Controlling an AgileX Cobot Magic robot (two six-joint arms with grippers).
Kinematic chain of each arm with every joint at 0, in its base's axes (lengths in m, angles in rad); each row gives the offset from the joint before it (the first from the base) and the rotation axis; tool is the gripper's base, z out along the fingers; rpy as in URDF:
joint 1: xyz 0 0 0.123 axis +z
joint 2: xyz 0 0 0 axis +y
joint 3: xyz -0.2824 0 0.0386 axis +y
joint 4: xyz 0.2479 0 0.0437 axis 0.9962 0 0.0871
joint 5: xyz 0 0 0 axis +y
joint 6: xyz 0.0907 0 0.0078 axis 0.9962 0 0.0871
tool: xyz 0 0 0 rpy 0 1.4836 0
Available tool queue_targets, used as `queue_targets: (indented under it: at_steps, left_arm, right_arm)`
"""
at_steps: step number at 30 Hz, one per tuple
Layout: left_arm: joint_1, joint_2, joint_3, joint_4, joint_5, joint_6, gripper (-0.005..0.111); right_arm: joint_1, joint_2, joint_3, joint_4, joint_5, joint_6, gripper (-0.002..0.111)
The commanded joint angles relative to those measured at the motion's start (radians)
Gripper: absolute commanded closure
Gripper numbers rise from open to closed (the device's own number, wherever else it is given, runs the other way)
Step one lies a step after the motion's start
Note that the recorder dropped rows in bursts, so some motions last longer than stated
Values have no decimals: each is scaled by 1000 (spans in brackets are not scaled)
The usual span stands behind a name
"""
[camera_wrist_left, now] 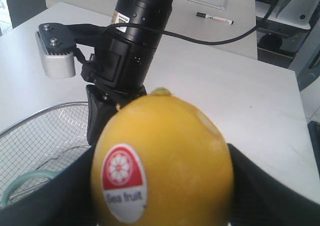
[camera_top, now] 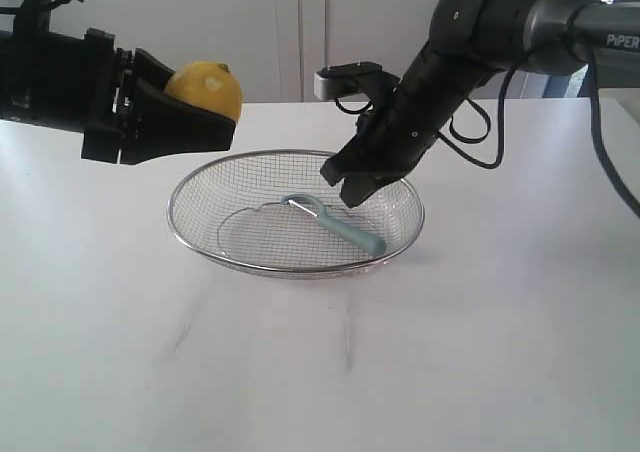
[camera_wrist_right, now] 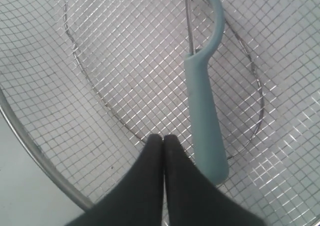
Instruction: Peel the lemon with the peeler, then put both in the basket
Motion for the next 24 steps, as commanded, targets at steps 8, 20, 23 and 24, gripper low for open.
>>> queue_targets:
  at_steps: [8, 20, 23, 24]
  left_arm:
    - [5, -5, -7, -30, 16, -2, 107]
    - [5, -5, -7, -30, 16, -2, 107]
    - [5, -5, -7, -30, 16, -2, 107]
    - [5, -5, -7, -30, 16, -2, 107]
  right_arm:
    - [-1, -13, -3, 3, 63, 62, 108]
    - [-1, -56, -3, 3, 99, 115, 108]
    - [-1, -85, -3, 0, 130, 157, 108]
    - [-1, -93, -3, 0, 141, 169, 108]
